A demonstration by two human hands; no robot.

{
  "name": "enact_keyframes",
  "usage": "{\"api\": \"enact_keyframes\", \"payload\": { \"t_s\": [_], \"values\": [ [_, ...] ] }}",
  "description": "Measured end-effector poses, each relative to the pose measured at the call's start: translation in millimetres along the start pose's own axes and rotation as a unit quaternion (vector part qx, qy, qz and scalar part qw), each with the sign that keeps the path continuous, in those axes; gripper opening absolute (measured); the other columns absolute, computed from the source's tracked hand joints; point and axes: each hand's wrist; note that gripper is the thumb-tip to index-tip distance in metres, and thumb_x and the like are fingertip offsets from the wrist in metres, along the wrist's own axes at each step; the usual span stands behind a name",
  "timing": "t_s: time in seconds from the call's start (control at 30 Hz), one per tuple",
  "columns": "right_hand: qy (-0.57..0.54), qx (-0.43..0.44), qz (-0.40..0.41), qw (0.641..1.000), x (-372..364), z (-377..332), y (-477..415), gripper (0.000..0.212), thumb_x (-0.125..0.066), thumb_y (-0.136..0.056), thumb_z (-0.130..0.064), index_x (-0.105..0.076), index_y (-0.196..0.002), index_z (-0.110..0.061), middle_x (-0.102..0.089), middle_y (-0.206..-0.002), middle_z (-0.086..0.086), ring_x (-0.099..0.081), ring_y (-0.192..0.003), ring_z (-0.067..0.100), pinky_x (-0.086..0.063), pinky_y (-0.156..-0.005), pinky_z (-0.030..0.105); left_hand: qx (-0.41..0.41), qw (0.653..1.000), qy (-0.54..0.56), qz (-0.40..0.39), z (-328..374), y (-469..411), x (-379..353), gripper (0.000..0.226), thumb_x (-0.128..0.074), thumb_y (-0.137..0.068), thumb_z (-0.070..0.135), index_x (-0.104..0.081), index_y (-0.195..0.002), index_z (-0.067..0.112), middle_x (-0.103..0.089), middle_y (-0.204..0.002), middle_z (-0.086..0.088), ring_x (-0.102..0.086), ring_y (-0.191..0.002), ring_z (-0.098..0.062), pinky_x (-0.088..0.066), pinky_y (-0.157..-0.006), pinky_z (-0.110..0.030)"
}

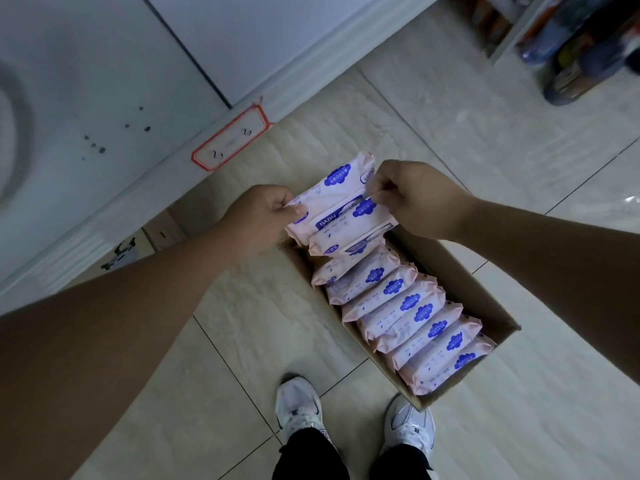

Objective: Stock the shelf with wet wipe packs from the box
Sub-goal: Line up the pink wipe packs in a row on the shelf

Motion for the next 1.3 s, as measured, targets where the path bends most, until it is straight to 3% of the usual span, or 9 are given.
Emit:
{"api": "enact_keyframes", "payload": {
  "t_s": [0.07,0.17,0.3,0.47,0.67,0.83,0.93,1.07,1.3],
  "values": [
    [-0.018,-0.013,0.014,1.000,24.7,-11.3,21.9,0.013,-0.050,-0.094,-0.003,-0.061,-0.096,-0.010,-0.063,-0.087,-0.005,-0.054,-0.081,0.016,-0.038,-0.064,0.009,-0.010,1.000,0.027,0.002,28.0,17.1,7.2,0.030,-0.065,-0.096,0.022,-0.060,-0.080,-0.003,-0.063,-0.067,-0.006,-0.042,-0.048,-0.004,-0.031,-0.048,-0.022],
    [-0.044,-0.032,0.022,0.998,63.4,-34.3,58.7,0.016,-0.049,-0.094,-0.004,-0.057,-0.091,-0.017,-0.061,-0.080,-0.010,-0.057,-0.076,0.014,-0.041,-0.067,0.025,-0.030,0.999,0.030,0.002,77.0,45.5,19.8,0.024,-0.061,-0.098,0.012,-0.061,-0.078,-0.002,-0.063,-0.054,0.012,-0.046,-0.043,0.005,-0.034,-0.048,-0.015],
    [-0.069,-0.064,0.026,0.995,132.1,-75.5,106.1,0.023,-0.049,-0.095,-0.005,-0.057,-0.085,-0.024,-0.067,-0.081,-0.001,-0.064,-0.078,0.021,-0.051,-0.071,0.036,-0.058,0.998,0.022,0.015,140.6,86.3,46.1,0.025,-0.062,-0.098,0.019,-0.063,-0.077,0.005,-0.067,-0.068,-0.004,-0.051,-0.062,-0.012,-0.036,-0.061,-0.026],
    [-0.080,-0.065,0.064,0.993,225.2,-137.6,150.6,0.026,-0.052,-0.096,-0.003,-0.058,-0.081,-0.023,-0.069,-0.081,0.005,-0.063,-0.071,0.018,-0.051,-0.070,0.033,-0.078,0.997,0.024,-0.001,237.8,141.6,93.0,0.025,-0.062,-0.098,0.020,-0.064,-0.078,0.006,-0.059,-0.065,-0.006,-0.043,-0.059,-0.015,-0.031,-0.057,-0.026],
    [-0.068,-0.017,0.107,0.992,330.9,-225.2,204.6,0.019,-0.055,-0.098,-0.012,-0.059,-0.083,-0.022,-0.069,-0.076,0.005,-0.063,-0.070,0.019,-0.054,-0.072,0.043,-0.098,0.994,0.046,0.007,347.1,222.6,173.4,0.029,-0.061,-0.098,0.009,-0.064,-0.070,0.018,-0.069,-0.064,0.006,-0.065,-0.065,-0.013,-0.055,-0.064,-0.029],
    [-0.072,0.038,0.147,0.986,415.0,-316.6,245.7,0.015,-0.056,-0.100,-0.015,-0.059,-0.086,-0.019,-0.061,-0.061,0.002,-0.055,-0.044,0.008,-0.045,-0.040,0.021,-0.124,0.992,0.014,0.033,432.1,314.0,249.0,0.026,-0.062,-0.098,0.011,-0.061,-0.072,0.014,-0.067,-0.061,0.006,-0.064,-0.056,-0.007,-0.051,-0.052,-0.019],
    [-0.080,0.098,0.150,0.981,450.8,-372.9,263.2,0.015,-0.056,-0.100,-0.012,-0.059,-0.086,-0.016,-0.065,-0.070,0.019,-0.056,-0.053,0.017,-0.045,-0.051,0.029,-0.123,0.991,0.014,0.045,468.3,369.0,294.0,0.028,-0.061,-0.098,0.013,-0.062,-0.070,0.017,-0.068,-0.064,0.002,-0.066,-0.057,-0.014,-0.052,-0.060,-0.029],
    [-0.131,0.152,0.136,0.970,476.3,-438.7,274.9,0.021,-0.055,-0.101,-0.010,-0.058,-0.083,-0.018,-0.057,-0.060,0.004,-0.053,-0.046,0.020,-0.039,-0.045,0.025,-0.117,0.990,-0.002,0.083,494.2,440.3,353.0,0.030,-0.061,-0.099,0.015,-0.063,-0.069,0.020,-0.072,-0.071,0.000,-0.068,-0.064,-0.014,-0.055,-0.065,-0.029],
    [-0.156,0.218,0.108,0.957,472.5,-540.9,267.7,0.021,-0.055,-0.102,-0.010,-0.060,-0.083,-0.018,-0.062,-0.059,-0.003,-0.055,-0.051,0.011,-0.041,-0.049,0.022,-0.083,0.978,-0.006,0.189,471.7,548.4,441.6,0.025,-0.060,-0.099,0.016,-0.061,-0.074,0.014,-0.072,-0.071,0.003,-0.066,-0.064,-0.009,-0.053,-0.059,-0.020]
  ]
}}
Point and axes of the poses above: each hand's wrist, its own y-axis away from the middle knuckle, its own x-axis out of the back of the hand, z = x × y
